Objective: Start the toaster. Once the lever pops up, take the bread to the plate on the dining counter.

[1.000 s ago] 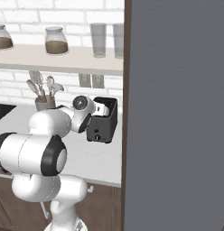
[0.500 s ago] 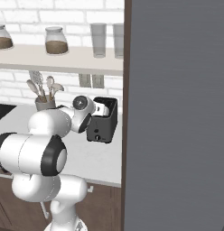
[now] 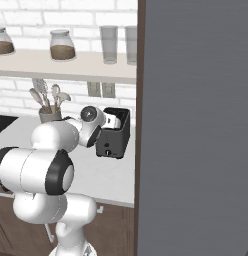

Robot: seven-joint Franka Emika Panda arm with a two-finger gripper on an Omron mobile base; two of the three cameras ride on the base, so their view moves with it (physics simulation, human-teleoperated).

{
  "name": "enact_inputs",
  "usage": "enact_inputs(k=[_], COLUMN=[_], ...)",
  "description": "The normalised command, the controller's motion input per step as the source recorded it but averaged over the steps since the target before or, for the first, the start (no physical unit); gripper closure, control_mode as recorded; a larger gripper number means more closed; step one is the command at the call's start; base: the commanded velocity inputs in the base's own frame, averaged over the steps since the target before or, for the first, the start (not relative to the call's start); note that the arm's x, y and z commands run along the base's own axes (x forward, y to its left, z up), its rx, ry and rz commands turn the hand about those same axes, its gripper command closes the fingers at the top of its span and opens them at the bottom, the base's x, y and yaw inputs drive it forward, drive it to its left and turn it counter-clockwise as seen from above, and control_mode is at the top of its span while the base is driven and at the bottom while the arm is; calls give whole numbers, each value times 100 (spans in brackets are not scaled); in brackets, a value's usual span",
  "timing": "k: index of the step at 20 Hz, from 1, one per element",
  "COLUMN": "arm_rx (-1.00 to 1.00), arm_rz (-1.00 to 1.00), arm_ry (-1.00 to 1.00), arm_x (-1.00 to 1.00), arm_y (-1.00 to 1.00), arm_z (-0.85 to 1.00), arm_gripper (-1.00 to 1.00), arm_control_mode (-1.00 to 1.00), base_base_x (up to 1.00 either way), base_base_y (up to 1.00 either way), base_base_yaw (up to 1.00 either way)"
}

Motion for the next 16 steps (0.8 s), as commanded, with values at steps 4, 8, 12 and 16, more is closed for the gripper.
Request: enact_inputs(k=[4, 8, 12, 16], arm_rx=[0, 0, 0, 0], arm_rz=[0, 0, 0, 0], arm_ry=[0, 0, 0, 0], arm_x=[0, 0, 0, 0], arm_y=[0, 0, 0, 0], arm_z=[0, 0, 0, 0], arm_gripper=[-100, -100, -100, -100], arm_control_mode=[-100, -100, -100, -100], base_base_x=[0, 0, 0, 0], base_base_y=[0, 0, 0, 0], base_base_yaw=[0, 0, 0, 0])
